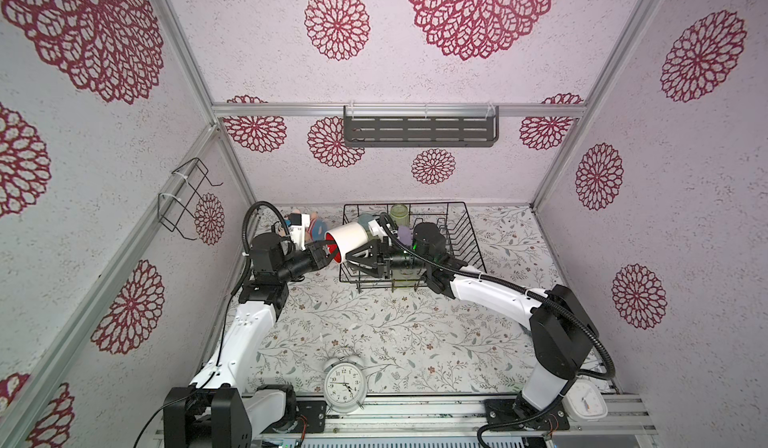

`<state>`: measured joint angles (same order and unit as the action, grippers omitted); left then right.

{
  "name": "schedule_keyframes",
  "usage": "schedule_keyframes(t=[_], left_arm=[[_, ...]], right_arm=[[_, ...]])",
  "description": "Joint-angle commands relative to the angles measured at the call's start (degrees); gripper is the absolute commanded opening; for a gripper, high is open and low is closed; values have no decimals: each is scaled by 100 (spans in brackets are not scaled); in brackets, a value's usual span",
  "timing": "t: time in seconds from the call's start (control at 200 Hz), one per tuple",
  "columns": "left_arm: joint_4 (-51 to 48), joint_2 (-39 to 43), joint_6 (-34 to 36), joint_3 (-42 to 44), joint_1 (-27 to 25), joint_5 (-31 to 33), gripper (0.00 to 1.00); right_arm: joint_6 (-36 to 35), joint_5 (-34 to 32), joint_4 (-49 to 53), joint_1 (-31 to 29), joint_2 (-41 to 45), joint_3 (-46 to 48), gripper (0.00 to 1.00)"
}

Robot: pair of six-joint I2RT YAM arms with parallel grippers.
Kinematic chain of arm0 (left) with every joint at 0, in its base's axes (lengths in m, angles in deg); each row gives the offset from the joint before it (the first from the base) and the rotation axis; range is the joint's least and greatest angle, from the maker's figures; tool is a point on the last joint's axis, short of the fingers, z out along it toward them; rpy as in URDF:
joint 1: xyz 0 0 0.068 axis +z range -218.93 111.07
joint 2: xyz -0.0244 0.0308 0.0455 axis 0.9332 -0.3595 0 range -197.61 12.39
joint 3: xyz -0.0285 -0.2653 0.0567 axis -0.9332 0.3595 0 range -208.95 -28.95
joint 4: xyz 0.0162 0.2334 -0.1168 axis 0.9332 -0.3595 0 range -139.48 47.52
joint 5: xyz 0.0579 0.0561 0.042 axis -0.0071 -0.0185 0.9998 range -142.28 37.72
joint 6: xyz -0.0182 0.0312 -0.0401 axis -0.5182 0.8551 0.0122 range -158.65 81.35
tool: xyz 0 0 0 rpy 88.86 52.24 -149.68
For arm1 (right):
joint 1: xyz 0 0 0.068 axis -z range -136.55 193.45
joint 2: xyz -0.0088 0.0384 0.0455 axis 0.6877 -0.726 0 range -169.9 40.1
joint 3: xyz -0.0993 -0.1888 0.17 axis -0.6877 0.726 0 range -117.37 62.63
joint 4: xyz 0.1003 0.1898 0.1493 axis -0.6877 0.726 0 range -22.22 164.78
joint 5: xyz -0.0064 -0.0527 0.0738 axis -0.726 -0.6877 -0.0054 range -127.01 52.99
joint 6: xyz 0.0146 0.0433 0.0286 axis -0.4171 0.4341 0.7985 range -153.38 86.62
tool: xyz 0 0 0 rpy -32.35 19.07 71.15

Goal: Load the cups into the dish rack
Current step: 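Open the left gripper and draw it back while the right carries the mug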

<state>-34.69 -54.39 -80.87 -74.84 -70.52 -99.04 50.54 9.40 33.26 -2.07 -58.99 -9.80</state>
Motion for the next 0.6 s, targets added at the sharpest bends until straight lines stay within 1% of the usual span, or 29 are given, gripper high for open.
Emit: schedule_keyframes(t=[0.0, 0.12, 0.21, 0.245, 0.335, 0.42, 0.485, 0.571, 0.591], left_arm=[[639, 245, -16, -5, -132, -510, 0], [674, 260, 30, 22, -179, -486, 0], [686, 318, 210, 69, -292, -394, 0], [691, 338, 281, 80, -341, -362, 0], [691, 379, 400, 97, -434, -282, 0], [697, 385, 450, 98, -457, -261, 0], [701, 367, 474, 106, -457, -250, 0], [681, 335, 463, 98, -457, -166, 0], [667, 326, 465, 90, -457, -131, 4]], right_arm=[[-44, -402, 52, 175, 128, -156, 33], [-16, -408, 47, 176, 117, -150, 31], [34, -379, 53, 175, 80, -149, 31], [61, -367, 30, 175, 51, -149, 28], [123, -313, -79, 173, 6, -175, 11], [116, -283, -97, 176, -13, -189, 6], [70, -253, -91, 175, -31, -206, 0], [-3, -183, -118, 175, -90, -228, 0], [-20, -173, -131, 175, -101, -228, 0]])
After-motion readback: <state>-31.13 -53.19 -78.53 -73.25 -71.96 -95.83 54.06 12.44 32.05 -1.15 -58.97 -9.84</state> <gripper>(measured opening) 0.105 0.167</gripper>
